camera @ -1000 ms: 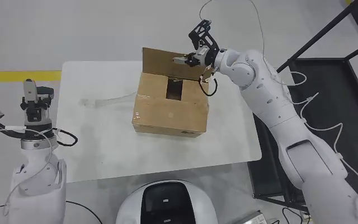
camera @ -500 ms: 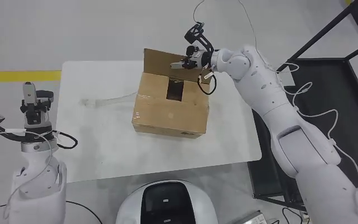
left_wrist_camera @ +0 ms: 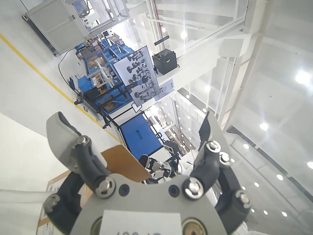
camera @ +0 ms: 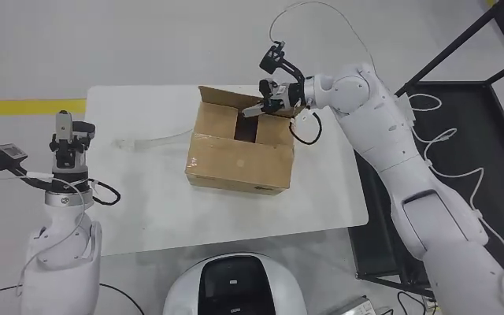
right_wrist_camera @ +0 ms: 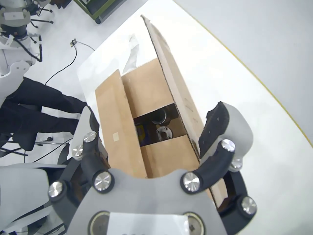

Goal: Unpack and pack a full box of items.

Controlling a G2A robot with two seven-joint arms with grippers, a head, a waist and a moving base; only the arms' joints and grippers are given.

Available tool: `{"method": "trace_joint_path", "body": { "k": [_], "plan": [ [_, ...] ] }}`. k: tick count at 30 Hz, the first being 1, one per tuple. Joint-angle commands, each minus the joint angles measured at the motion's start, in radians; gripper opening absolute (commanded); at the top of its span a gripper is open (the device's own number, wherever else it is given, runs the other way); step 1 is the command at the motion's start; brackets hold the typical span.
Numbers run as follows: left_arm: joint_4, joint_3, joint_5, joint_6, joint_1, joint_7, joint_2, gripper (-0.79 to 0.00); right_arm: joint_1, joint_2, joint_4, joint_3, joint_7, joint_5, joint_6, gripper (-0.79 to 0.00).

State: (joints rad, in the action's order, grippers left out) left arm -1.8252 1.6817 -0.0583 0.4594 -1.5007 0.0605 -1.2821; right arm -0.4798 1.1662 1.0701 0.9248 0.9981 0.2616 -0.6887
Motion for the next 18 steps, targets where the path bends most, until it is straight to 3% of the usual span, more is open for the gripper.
{"method": "trace_joint_path", "body": {
  "k": [1,8,18],
  "plan": [
    [0.006,-0.004,0.004,-0.004,0.005,0.001,0.000,0.000,-0.035,-0.011,0.055,0.013,0.047,-0.015,0.023,0.000],
    [0.019,-0.007,0.014,-0.009,0.014,0.040,0.002,0.000,-0.147,-0.050,0.228,0.079,0.125,-0.058,0.097,0.000],
    [0.029,-0.015,0.002,-0.002,0.040,0.059,0.003,0.000,-0.250,-0.090,0.367,0.158,0.222,-0.148,0.140,0.000]
  ]
}}
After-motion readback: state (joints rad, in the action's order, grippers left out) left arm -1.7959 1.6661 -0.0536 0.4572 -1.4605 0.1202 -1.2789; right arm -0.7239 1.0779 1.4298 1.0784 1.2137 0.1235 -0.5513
